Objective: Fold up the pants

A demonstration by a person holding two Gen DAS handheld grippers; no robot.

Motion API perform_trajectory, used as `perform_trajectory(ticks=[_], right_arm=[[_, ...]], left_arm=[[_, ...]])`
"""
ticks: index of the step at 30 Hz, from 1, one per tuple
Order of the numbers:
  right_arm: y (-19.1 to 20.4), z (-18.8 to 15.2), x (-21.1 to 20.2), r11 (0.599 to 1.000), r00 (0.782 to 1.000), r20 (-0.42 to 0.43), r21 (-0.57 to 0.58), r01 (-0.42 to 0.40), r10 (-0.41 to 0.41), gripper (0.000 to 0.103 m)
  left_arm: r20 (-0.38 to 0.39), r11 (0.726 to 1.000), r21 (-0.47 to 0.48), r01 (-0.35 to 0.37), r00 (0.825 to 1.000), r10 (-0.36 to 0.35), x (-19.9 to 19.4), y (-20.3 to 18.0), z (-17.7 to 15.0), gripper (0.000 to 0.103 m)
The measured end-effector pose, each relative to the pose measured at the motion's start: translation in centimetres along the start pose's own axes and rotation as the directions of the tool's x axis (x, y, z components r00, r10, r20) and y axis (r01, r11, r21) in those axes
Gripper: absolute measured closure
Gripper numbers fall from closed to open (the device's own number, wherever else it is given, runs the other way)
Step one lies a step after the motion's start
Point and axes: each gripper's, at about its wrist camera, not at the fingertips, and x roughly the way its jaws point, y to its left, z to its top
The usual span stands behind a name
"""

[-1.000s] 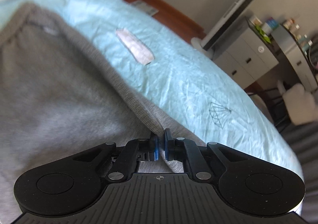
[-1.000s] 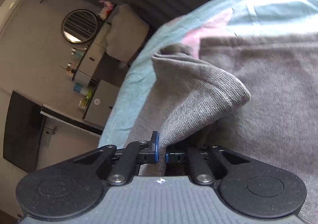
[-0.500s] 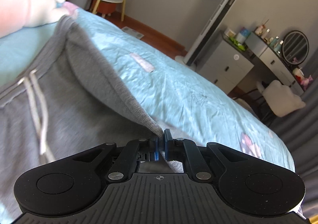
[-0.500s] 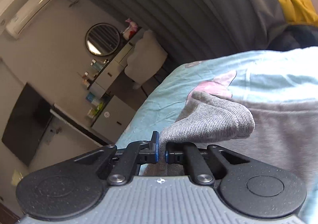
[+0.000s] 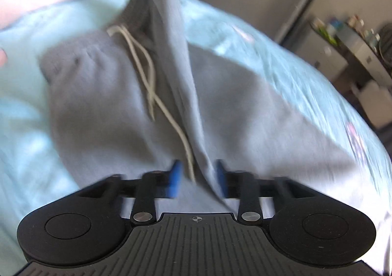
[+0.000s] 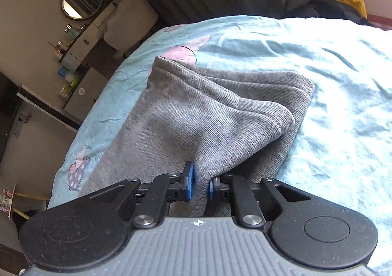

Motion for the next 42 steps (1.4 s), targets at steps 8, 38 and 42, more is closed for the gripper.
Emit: perform_trajectory(ticks=[8, 38, 42], right_arm=[[-0.1, -0.1, 0.4, 1.000, 0.999, -0.049, 0.017, 0.003, -0.002, 0.077], [-0.1, 3.9, -1.1, 0.975, 0.995, 0.055, -0.200, 0.096, -0.087, 0.091], [-1.7, 3.3, -0.9, 0.994, 0.999, 0.012, -0.098, 0.038, -0.037, 0.081]], left_arm=[[0.063, 0.994, -0.061, -0.093, 0.993, 0.097, 3.6, 1.2, 6.7, 0.025], [-0.002, 0.971, -0.228, 0.066, 0.998, -0.068, -1.6, 12.0, 0.6, 0.076], [0.080, 0.968, -0.248, 0.036, 0.997, -0.016, -2.6, 12.2, 1.8, 0.044]])
